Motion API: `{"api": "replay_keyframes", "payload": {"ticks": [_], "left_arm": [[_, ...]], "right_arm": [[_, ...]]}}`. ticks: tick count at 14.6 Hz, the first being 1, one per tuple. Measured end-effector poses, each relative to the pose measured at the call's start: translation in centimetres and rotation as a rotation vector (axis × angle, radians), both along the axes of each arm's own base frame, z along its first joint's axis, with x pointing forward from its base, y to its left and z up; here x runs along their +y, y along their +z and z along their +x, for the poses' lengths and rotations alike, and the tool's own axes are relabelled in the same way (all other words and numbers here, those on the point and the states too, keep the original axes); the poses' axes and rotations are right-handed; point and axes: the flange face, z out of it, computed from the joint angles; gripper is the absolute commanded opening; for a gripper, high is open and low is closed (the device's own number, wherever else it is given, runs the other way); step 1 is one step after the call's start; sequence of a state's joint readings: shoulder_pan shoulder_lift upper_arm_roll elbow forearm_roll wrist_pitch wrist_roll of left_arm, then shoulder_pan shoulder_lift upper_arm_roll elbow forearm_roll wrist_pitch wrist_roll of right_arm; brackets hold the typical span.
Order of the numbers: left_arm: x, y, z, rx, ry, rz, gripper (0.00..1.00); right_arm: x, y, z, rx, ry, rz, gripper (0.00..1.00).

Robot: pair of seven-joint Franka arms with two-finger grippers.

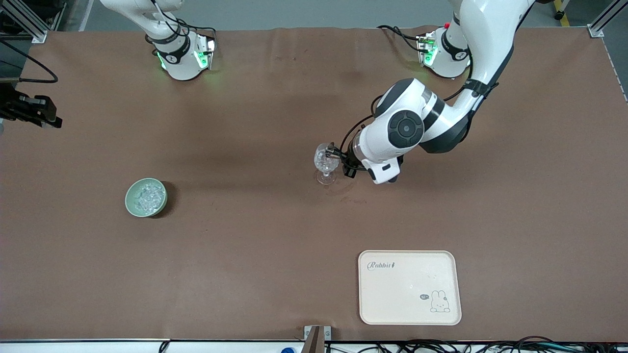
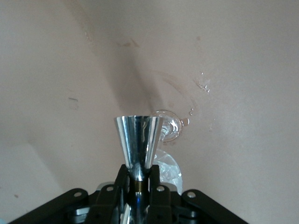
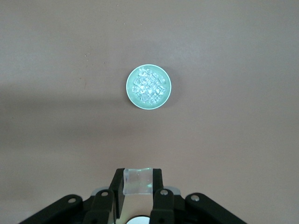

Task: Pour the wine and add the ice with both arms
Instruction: 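Tilt the jigger over the wine glass with the left gripper to pour, then move the left gripper's jigger to the tray while the right gripper brings ice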

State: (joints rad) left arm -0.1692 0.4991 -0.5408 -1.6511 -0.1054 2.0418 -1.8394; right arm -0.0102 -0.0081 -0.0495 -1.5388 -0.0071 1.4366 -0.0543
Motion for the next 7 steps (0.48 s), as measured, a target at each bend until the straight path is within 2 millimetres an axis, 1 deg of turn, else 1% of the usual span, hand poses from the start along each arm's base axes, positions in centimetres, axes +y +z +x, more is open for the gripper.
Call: {"api": "replay_keyframes", "payload": {"ticks": [2,3,5,7], "left_arm": [[0.1,0.1,0.1,0.016,-0.031,-0.052,0.0],[0.5,0.3,0.5,0.027,-0.038,-0.091,0.0],[2.3,0.7,2.1,0.049,-0.028,-0.183,0.0],[5.0,1.2,4.2,0.063,0.015,-0.274,0.0]], "right_arm": [[0.0,0.0,0.0,0.0,0.0,0.0,0.03],[0.0,0.0,0.0,0.0,0.0,0.0,0.03],[0.0,0.0,0.0,0.0,0.0,0.0,0.03],[0.0,0.0,0.0,0.0,0.0,0.0,0.03]]}}
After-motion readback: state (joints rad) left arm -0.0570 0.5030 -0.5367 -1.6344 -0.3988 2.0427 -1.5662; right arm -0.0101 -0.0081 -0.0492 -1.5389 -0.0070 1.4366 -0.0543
